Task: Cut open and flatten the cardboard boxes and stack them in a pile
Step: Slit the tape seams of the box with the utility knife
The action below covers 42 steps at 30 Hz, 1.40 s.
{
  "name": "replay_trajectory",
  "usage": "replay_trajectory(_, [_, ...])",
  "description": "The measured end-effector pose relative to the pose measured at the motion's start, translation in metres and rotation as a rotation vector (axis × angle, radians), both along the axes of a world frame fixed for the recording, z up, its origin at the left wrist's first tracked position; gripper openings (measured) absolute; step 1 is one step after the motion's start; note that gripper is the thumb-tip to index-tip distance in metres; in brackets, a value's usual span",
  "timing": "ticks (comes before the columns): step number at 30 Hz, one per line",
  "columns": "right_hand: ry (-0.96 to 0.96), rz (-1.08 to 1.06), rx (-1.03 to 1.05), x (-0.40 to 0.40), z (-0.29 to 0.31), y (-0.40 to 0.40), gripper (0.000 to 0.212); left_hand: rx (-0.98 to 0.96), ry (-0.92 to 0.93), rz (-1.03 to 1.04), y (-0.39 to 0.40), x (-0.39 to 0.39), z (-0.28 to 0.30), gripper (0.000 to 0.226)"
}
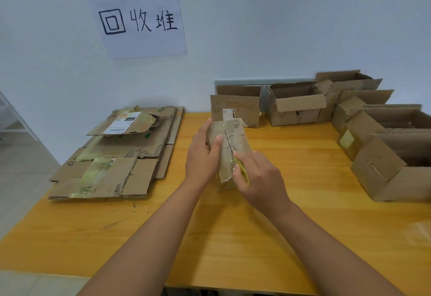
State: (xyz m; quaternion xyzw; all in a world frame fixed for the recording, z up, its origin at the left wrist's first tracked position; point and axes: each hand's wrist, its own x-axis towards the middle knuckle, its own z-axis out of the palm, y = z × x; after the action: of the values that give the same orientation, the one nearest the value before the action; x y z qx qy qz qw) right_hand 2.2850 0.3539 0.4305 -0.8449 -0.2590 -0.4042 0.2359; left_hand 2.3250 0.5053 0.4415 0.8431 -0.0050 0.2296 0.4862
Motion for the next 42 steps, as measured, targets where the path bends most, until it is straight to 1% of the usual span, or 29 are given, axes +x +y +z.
replay_trajectory(2, [0.075, 0.009, 0.015, 0.003, 0.003, 0.000, 0.030, -0.030, 0.001, -0.018, 0.000, 0.000, 0.002, 0.043])
replay_trajectory(3, [0.115, 0.017, 0.023, 0.004, 0.005, 0.001, 0.031, -0.013, -0.004, -0.040, 0.000, -0.003, 0.000, 0.041])
replay_trajectory(6, [0.201, 0.044, 0.035, 0.008, 0.012, 0.002, 0.034, 0.121, -0.036, -0.141, 0.005, -0.021, -0.016, 0.035])
replay_trajectory(7, [0.222, 0.052, 0.034, 0.010, 0.014, 0.003, 0.035, 0.159, -0.046, -0.172, 0.007, -0.028, -0.023, 0.038])
replay_trajectory(9, [0.252, 0.062, 0.024, 0.014, 0.017, 0.003, 0.034, 0.228, -0.067, -0.200, 0.013, -0.036, -0.033, 0.051])
replay_trajectory(11, [0.274, 0.054, 0.014, 0.019, 0.019, 0.003, 0.029, 0.294, -0.060, -0.198, 0.018, -0.037, -0.035, 0.061])
replay_trajectory(14, [0.340, 0.053, -0.007, 0.026, 0.026, 0.004, 0.026, 0.386, -0.014, -0.177, 0.020, -0.033, -0.029, 0.068])
replay_trajectory(16, [0.387, 0.060, -0.033, 0.028, 0.032, 0.004, 0.025, 0.422, 0.006, -0.166, 0.020, -0.031, -0.028, 0.067])
replay_trajectory(20, [0.460, 0.050, -0.053, 0.027, 0.039, 0.004, 0.027, 0.431, 0.025, -0.163, 0.022, -0.029, -0.025, 0.064])
replay_trajectory(25, [0.491, 0.031, -0.075, 0.020, 0.045, 0.001, 0.024, 0.437, 0.043, -0.161, 0.025, -0.024, -0.021, 0.069])
replay_trajectory(29, [0.490, 0.019, -0.097, 0.013, 0.045, -0.001, 0.024, 0.443, 0.046, -0.166, 0.026, -0.023, -0.022, 0.064])
replay_trajectory(34, [0.537, 0.031, -0.104, 0.001, 0.047, -0.005, 0.022, 0.452, 0.059, -0.171, 0.027, -0.023, -0.024, 0.059])
replay_trajectory(39, [0.517, 0.040, -0.157, -0.009, 0.047, -0.011, 0.024, 0.448, 0.080, -0.176, 0.026, -0.023, -0.021, 0.068])
replay_trajectory(42, [0.514, 0.062, -0.183, -0.016, 0.050, -0.020, 0.023, 0.454, 0.070, -0.170, 0.026, -0.023, -0.021, 0.068])
